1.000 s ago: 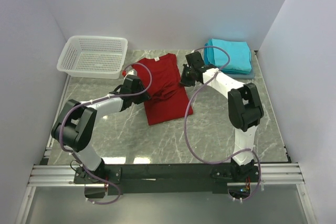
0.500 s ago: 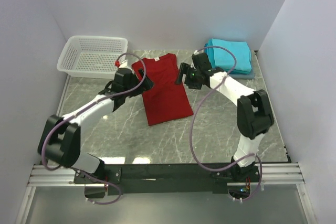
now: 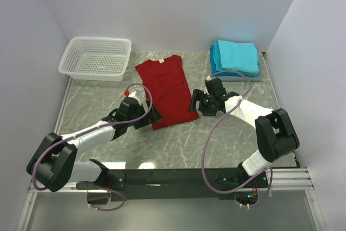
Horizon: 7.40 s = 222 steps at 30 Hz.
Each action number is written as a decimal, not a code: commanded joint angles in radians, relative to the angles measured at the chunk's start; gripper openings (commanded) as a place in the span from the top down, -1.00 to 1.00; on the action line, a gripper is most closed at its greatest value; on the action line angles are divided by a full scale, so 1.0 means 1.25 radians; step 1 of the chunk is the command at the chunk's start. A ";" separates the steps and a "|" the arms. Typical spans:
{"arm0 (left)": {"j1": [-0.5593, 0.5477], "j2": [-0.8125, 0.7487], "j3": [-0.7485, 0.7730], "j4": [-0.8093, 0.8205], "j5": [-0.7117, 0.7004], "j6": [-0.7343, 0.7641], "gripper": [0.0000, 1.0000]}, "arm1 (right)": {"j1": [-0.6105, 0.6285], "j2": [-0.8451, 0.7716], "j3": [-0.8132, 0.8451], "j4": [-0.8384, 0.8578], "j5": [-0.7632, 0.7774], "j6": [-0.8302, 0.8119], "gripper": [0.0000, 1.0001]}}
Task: Fold and stack the t-shirts
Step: Fold the tshirt, then neatly place the folded tshirt to the corner
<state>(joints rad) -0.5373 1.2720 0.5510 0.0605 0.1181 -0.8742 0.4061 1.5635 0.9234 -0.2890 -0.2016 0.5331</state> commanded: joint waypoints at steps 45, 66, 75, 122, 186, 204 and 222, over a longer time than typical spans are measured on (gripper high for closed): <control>-0.282 -0.231 -0.041 -0.310 -0.162 -0.172 0.99 | 0.130 -0.449 -0.264 -0.229 -0.036 0.014 1.00; -0.208 -0.122 0.230 -0.296 -0.354 0.008 0.99 | 0.029 -0.375 0.062 -0.157 0.066 -0.025 1.00; -0.075 -0.016 0.341 -0.237 -0.302 0.098 0.99 | -0.039 -0.214 0.201 -0.138 0.014 -0.042 1.00; 0.203 0.509 0.682 -0.078 -0.039 0.197 -0.82 | -0.180 0.481 0.766 -0.131 -0.141 -0.008 -0.75; 0.204 -0.411 0.016 -0.126 -0.298 0.045 -0.99 | 0.033 0.469 0.536 -0.141 0.236 -0.209 0.75; 0.204 -0.445 0.041 -0.178 -0.395 0.037 -0.99 | 0.004 0.435 0.730 -0.078 0.705 -0.569 1.00; 0.204 -0.397 0.078 -0.198 -0.410 0.026 -0.99 | -0.045 0.505 0.892 0.149 0.877 -0.892 1.00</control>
<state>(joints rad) -0.2829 0.7723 0.6025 -0.2012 -0.3664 -0.8337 0.3603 2.2028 1.9575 -0.2310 0.8398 -0.4793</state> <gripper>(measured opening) 0.995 0.058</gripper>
